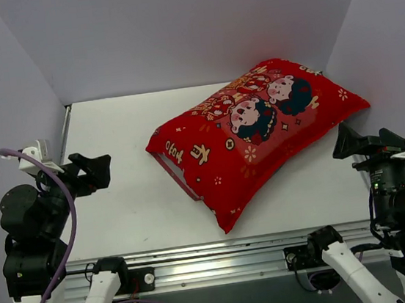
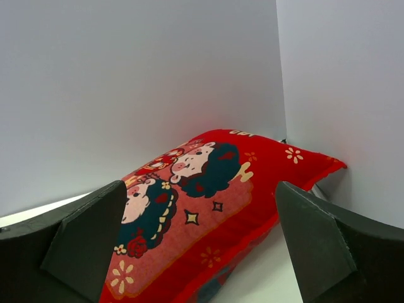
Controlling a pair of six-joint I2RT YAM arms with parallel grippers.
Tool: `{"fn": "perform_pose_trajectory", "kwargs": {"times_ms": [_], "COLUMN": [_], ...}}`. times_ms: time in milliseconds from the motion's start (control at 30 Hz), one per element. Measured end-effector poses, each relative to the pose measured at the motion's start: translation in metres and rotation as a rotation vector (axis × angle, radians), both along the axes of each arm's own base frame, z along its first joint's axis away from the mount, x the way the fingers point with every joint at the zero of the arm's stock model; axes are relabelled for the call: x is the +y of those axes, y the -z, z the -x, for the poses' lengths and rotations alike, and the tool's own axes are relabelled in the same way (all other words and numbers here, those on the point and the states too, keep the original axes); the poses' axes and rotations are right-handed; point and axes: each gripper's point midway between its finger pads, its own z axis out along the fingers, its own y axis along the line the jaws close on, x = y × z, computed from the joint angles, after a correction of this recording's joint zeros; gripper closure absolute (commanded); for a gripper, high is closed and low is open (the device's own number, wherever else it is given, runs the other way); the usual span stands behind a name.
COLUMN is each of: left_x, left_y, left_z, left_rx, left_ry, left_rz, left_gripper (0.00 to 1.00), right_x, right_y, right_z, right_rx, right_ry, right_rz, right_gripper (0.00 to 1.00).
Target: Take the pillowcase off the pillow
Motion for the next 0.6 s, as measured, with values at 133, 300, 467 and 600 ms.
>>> {"fn": "perform_pose_trajectory", "kwargs": {"times_ms": [133,300,467,600], "left_x": [-0.002,-0.006,-0.016,-0.034], "left_y": [0.005,0.021,0.061,0.110], "left_z": [-0.003,-0.012,-0.030,-0.051], "left_rx": [0.022,0.076,0.205,0.355], "left_ry": [0.008,0.024,0.057,0.110], "left_rz": [0.000,0.005,0.057,0.141], "left_gripper": [0.06,0.06,0.06,0.06], "right_x": [0.003,0.025,0.062,0.091], "right_y": [0.003,0.018,0.059,0.115], "right_z": [-0.005,-0.031,-0.076,-0.113], "right_rx": [0.016,0.099,0.250,0.423], "right_ry": [-0.010,-0.086,-0.204,-0.274], "right_rz": [-0.010,-0.022,-0.073,-0.119], "right_gripper": [0.00,0.00,0.00,0.00]}}
